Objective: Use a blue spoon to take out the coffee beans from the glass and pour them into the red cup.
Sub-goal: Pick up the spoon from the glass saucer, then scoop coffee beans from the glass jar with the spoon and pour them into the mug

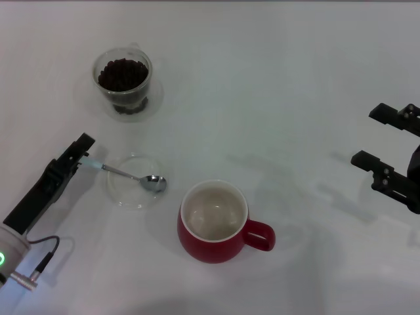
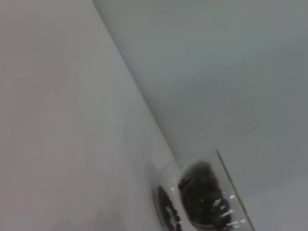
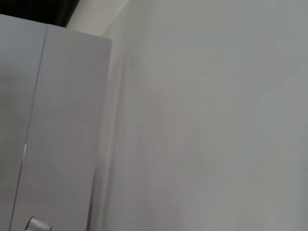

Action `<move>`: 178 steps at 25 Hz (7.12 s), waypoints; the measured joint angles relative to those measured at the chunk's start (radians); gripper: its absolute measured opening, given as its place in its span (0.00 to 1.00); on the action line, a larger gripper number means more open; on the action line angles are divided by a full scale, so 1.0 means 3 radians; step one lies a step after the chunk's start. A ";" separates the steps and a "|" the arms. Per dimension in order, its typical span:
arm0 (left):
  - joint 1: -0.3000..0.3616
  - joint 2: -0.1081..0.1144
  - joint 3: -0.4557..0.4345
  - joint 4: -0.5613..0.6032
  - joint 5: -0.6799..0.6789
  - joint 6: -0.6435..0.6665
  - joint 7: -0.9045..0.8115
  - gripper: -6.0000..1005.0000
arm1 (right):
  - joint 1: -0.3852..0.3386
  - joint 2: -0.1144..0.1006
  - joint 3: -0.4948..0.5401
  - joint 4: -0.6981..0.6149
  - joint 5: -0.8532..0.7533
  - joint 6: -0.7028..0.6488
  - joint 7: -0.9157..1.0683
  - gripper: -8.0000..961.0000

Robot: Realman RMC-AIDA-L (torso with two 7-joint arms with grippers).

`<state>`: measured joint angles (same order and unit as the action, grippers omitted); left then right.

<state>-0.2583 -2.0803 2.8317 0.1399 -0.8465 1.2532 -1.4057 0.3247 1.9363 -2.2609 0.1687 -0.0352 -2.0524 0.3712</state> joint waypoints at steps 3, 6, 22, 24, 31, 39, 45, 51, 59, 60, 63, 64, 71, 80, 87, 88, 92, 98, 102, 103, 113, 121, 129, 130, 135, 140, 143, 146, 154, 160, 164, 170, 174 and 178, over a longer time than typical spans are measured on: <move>0.0010 -0.0001 0.0000 -0.0001 -0.0025 -0.0026 0.0001 0.54 | -0.0017 0.0009 0.0000 -0.0001 0.0021 -0.0003 0.0000 0.69; 0.0022 -0.0002 0.0000 -0.0001 -0.0062 -0.0097 0.0003 0.44 | -0.0023 0.0027 0.0000 -0.0002 0.0039 0.0000 0.0000 0.69; -0.0050 0.0039 -0.0006 -0.0355 -0.0147 0.0532 -0.0067 0.14 | -0.0004 0.0081 -0.0002 -0.0006 0.0052 0.0004 -0.0007 0.69; -0.0102 0.0043 -0.0008 -0.0580 -0.0214 0.0784 -0.0123 0.14 | -0.0004 0.0087 -0.0011 -0.0016 0.0052 -0.0002 -0.0017 0.69; -0.0416 0.0107 0.0018 -0.1209 -0.0436 0.1219 -0.0320 0.14 | 0.0006 0.0132 -0.0018 -0.0036 0.0046 -0.0019 -0.0033 0.69; -0.0884 0.0244 0.0039 -0.1529 -0.0252 0.1091 -0.0707 0.13 | 0.0006 0.0181 -0.0001 -0.0044 0.0093 -0.0061 -0.0039 0.68; -0.1115 0.0278 0.0041 -0.1561 0.0008 0.0708 -0.0762 0.14 | -0.0013 0.0216 0.0000 -0.0054 0.0141 -0.0059 -0.0039 0.68; -0.1304 0.0286 0.0042 -0.1566 0.0155 0.0524 -0.0629 0.13 | -0.0048 0.0220 0.0004 -0.0141 0.0147 -0.0009 -0.0027 0.68; -0.1470 0.0275 0.0041 -0.1542 0.0265 0.0215 -0.0503 0.14 | -0.0047 0.0223 0.0081 -0.0158 0.0148 0.0021 -0.0007 0.68; -0.1491 0.0266 0.0041 -0.1535 0.0281 0.0160 -0.0464 0.14 | -0.0046 0.0223 0.0082 -0.0160 0.0148 0.0025 -0.0005 0.68; -0.1541 0.0238 0.0041 -0.1522 0.0303 0.0053 -0.0370 0.14 | -0.0035 0.0223 0.0083 -0.0157 0.0152 0.0031 0.0026 0.68; -0.1561 0.0228 0.0041 -0.1515 0.0311 0.0020 -0.0346 0.14 | -0.0030 0.0223 0.0084 -0.0151 0.0165 0.0033 0.0042 0.68; -0.1664 0.0133 0.0041 -0.1478 0.0407 -0.0197 -0.0317 0.14 | -0.0014 0.0213 0.0087 -0.0138 0.0229 0.0099 0.0083 0.68; -0.1576 0.0088 0.0040 -0.1398 0.0351 -0.0315 -0.0715 0.14 | -0.0001 0.0178 0.0087 -0.0137 0.0275 0.0154 0.0129 0.68; -0.1389 0.0128 0.0041 -0.1261 0.0138 -0.0283 -0.1042 0.13 | -0.0003 0.0160 0.0087 -0.0131 0.0279 0.0158 0.0158 0.68; -0.1366 0.0146 0.0041 -0.1228 0.0113 -0.0282 -0.1088 0.13 | -0.0004 0.0155 0.0087 -0.0131 0.0280 0.0160 0.0163 0.68; -0.1308 0.0166 0.0032 -0.1186 0.0091 -0.0278 -0.1260 0.13 | -0.0010 0.0145 0.0087 -0.0131 0.0281 0.0165 0.0173 0.68; -0.1270 0.0170 0.0004 -0.1178 0.0026 -0.0263 -0.1414 0.14 | -0.0019 0.0141 0.0087 -0.0132 0.0281 0.0200 0.0211 0.68; -0.1211 0.0175 0.0010 -0.1177 -0.0135 -0.0195 -0.1466 0.14 | -0.0023 0.0141 0.0087 -0.0133 0.0281 0.0217 0.0226 0.68; -0.1200 0.0178 0.0015 -0.1177 -0.0173 -0.0171 -0.1473 0.14 | -0.0024 0.0141 0.0087 -0.0133 0.0281 0.0223 0.0225 0.68; -0.1137 0.0225 0.0031 -0.1138 -0.0233 0.0204 -0.1553 0.14 | 0.0019 0.0137 0.0087 -0.0132 0.0307 0.0256 0.0223 0.68; -0.1080 0.0184 0.0036 -0.1131 -0.0076 0.0611 -0.1609 0.14 | 0.0037 0.0124 0.0087 -0.0128 0.0468 0.0367 0.0220 0.68; -0.1015 0.0076 0.0036 -0.1086 0.0237 0.1031 -0.1555 0.14 | 0.0040 0.0105 0.0087 -0.0128 0.0581 0.0470 0.0222 0.68; -0.1004 0.0066 0.0036 -0.1083 0.0278 0.1088 -0.1543 0.14 | 0.0039 0.0102 0.0087 -0.0128 0.0581 0.0474 0.0222 0.68; -0.0951 0.0055 0.0040 -0.1043 0.0497 0.1378 -0.1429 0.14 | 0.0015 0.0099 0.0087 -0.0128 0.0600 0.0477 0.0221 0.68; -0.0853 0.0059 0.0041 -0.1060 0.0638 0.1548 -0.1376 0.14 | -0.0002 0.0122 0.0087 -0.0127 0.0661 0.0480 0.0218 0.68; -0.0788 0.0086 0.0041 -0.1075 0.0750 0.1605 -0.1312 0.13 | -0.0004 0.0144 0.0087 -0.0127 0.0697 0.0495 0.0220 0.68; -0.0743 0.0120 0.0041 -0.1079 0.0873 0.1625 -0.1207 0.13 | -0.0004 0.0167 0.0087 -0.0129 0.0747 0.0498 0.0223 0.68; -0.0778 0.0174 0.0042 -0.1080 0.1127 0.1649 -0.0726 0.14 | -0.0015 0.0176 0.0087 -0.0158 0.0765 0.0500 0.0307 0.68; -0.0909 0.0180 0.0041 -0.1084 0.1221 0.1715 -0.0224 0.14 | -0.0029 0.0187 0.0086 -0.0138 0.0792 0.0500 0.0340 0.68; -0.1006 0.0180 0.0041 -0.1088 0.1239 0.1743 0.0014 0.14 | -0.0063 0.0187 0.0083 -0.0135 0.0793 0.0500 0.0342 0.68; -0.1242 0.0180 0.0041 -0.1091 0.1415 0.1812 0.0434 0.14 | -0.0113 0.0187 0.0084 -0.0101 0.0792 0.0504 0.0347 0.68; -0.1377 0.0180 0.0041 -0.1095 0.1536 0.1886 0.0605 0.14 | -0.0129 0.0187 0.0086 -0.0093 0.0792 0.0523 0.0348 0.68; -0.1473 0.0180 0.0040 -0.1106 0.1576 0.1910 0.0666 0.14 | -0.0132 0.0187 0.0087 -0.0092 0.0792 0.0556 0.0346 0.68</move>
<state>-0.7001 -2.0264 2.8438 -0.1918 -0.3736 1.8263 -1.2060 0.2850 1.9925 -2.2349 0.1412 0.2025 -1.8855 0.4749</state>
